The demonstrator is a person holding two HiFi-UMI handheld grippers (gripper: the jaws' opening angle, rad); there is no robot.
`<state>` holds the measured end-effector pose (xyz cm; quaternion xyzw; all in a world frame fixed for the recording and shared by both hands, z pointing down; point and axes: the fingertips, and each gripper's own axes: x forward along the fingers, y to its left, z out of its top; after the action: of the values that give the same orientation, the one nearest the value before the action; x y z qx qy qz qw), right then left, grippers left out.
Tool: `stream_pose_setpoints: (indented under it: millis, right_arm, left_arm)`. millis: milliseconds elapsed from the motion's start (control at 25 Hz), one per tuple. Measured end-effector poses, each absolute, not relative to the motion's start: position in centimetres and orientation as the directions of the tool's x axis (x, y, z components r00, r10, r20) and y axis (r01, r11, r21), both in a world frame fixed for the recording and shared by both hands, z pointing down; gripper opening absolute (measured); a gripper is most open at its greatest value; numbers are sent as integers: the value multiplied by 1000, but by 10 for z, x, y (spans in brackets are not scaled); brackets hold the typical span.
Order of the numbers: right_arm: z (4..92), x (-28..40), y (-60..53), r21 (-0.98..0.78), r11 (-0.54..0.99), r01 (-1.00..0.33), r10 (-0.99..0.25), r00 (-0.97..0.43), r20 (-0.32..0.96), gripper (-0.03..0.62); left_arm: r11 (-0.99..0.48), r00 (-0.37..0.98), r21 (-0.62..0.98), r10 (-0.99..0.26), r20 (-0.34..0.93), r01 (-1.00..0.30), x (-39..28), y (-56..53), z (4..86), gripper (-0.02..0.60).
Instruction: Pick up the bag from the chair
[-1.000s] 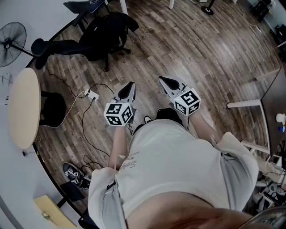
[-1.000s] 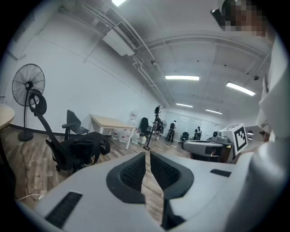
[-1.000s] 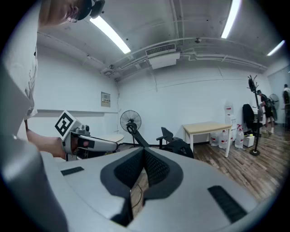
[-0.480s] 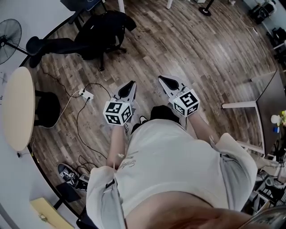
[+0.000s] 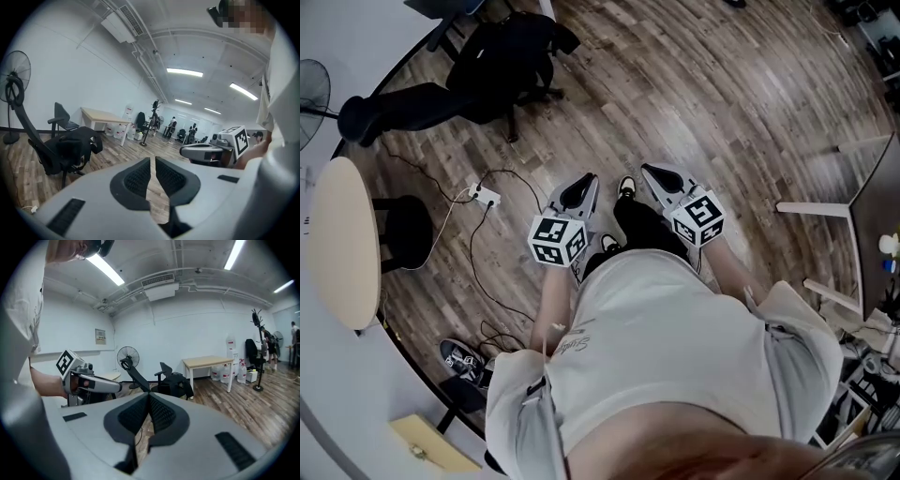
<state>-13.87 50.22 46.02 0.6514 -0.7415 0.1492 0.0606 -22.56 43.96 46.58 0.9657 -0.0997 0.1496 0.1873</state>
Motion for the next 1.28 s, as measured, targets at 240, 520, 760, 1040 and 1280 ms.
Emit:
stream_pose_setpoints:
  millis: [240,520,760,1040,1280]
  right_arm:
    - [467,-89,436,-173,118,-978,-956,-159,246,-5]
    - [464,-32,379,-155,245,-957,-934,-276,225,-5]
    - [468,12,343,-241,286,-928,-909,-342,238,-5]
    - [475,15,294,-314,351,-882,-874,-429,227,-5]
    - [486,22,245,-273,342,-899,-870,-413,268,-5]
  left_arm:
    - [-917,916,306,-128,380,-255,-178,370,476,43]
    - [-955,888,152,-169,427,-255,-104,291,467,43]
    - [-974,888,102,-137,439,-201,-55,277,467,43]
    - [-949,893,203,-136,428,-242,-41,249,481,43]
    - [-952,892,195,-132,432,-236,-28,195,497,43]
